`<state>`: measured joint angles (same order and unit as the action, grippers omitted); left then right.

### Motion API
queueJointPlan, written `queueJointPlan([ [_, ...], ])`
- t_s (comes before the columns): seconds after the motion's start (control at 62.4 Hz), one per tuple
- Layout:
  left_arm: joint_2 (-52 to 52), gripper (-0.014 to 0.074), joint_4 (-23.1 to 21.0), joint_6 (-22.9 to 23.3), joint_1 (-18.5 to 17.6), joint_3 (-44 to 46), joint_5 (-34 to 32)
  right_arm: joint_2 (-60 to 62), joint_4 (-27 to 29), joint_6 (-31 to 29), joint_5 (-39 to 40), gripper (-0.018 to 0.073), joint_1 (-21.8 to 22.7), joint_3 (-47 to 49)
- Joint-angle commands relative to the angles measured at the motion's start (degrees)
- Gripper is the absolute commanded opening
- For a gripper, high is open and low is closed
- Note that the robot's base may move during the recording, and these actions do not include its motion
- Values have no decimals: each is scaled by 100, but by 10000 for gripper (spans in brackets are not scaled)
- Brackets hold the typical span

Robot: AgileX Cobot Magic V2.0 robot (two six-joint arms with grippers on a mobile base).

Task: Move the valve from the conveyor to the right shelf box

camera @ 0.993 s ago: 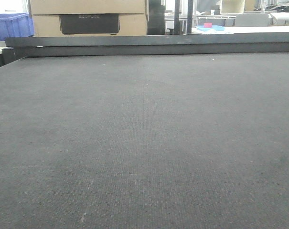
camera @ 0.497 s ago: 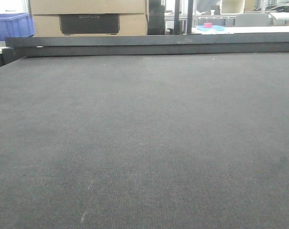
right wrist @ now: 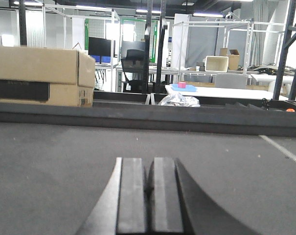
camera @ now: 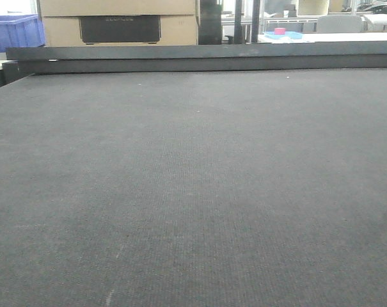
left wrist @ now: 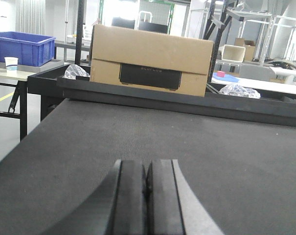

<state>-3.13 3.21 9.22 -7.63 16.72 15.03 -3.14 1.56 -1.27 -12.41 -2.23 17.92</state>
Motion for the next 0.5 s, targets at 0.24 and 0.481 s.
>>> queueJointPlan([
  [0.24, -2480, -111, -39, 0, -4, 2895, 2378, -2416, -37, 3, -2127, -167, 32, 2455],
  [0.481, -4489, -111, -53, 0, -4, 4565, 4112, -4328, -37, 3, -3775, -167, 32, 3716],
])
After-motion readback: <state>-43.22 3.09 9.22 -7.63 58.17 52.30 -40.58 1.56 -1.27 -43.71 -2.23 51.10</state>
